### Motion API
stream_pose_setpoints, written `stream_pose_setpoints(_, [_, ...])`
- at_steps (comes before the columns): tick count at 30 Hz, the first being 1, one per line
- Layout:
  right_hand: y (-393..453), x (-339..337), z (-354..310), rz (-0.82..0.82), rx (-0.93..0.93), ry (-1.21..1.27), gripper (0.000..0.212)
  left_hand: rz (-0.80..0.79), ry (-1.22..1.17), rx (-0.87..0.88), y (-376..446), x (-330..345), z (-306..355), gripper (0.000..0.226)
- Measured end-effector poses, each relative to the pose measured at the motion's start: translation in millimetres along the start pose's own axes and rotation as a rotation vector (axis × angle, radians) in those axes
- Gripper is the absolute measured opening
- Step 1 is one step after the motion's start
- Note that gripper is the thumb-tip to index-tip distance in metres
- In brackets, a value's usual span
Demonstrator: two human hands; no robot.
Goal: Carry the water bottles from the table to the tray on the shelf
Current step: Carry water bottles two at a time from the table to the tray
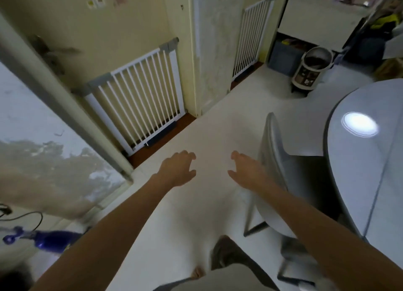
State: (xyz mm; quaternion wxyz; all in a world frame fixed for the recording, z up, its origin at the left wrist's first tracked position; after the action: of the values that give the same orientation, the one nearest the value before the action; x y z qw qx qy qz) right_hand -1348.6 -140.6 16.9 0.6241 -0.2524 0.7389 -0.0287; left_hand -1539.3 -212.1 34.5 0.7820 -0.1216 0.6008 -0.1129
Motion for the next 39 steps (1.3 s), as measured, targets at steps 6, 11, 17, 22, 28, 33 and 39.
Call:
stream_pose_setpoints(6, [172.7,-41.0,-8.6,0.037,0.028,0.015,0.041,0.009,0.032,0.064,161.3,-46.6,-52.3,0.049])
stream_pose_setpoints(11, [304.7,-93.3,-8.6,0.036,0.064,-0.011,0.043,-0.03,0.087,0.094,296.6,-107.4,-83.2,0.049])
stream_pose_setpoints(17, [430.1,-161.3,34.5,0.064,0.2,0.01,0.046,-0.063,0.162,0.204,462.3,-170.7,-81.7,0.051])
stream_pose_setpoints(22, [518.5,-201.6,103.5,0.084,0.409,0.081,0.044,-0.094,0.252,0.407,613.2,-206.9,-40.6,0.05])
stream_pose_setpoints(28, [579.3,-261.2,194.1,0.126,0.744,0.208,0.046,-0.158,0.401,0.721,779.5,-249.1,54.9,0.047])
stream_pose_setpoints(33, [567.3,-286.7,280.0,0.185,1.045,0.341,0.043,-0.231,0.458,0.996,864.3,-252.4,176.7,0.043])
stream_pose_setpoints(39, [522.3,-293.7,401.7,0.253,1.386,0.46,0.045,-0.262,0.535,1.338,904.2,-210.1,351.8,0.043])
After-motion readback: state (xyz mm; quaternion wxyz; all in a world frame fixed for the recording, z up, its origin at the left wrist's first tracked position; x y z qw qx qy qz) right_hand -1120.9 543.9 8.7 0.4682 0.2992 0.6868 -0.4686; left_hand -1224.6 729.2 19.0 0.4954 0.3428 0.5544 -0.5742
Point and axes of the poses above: each hand's wrist, its own y-axis towards the middle knuckle, its own x-axis out of the palm, z = x × y, the point moved 3 cm from there along y, towards the middle knuckle, and after that the axes turned 8 degrees about x, right-handed, at the moved point
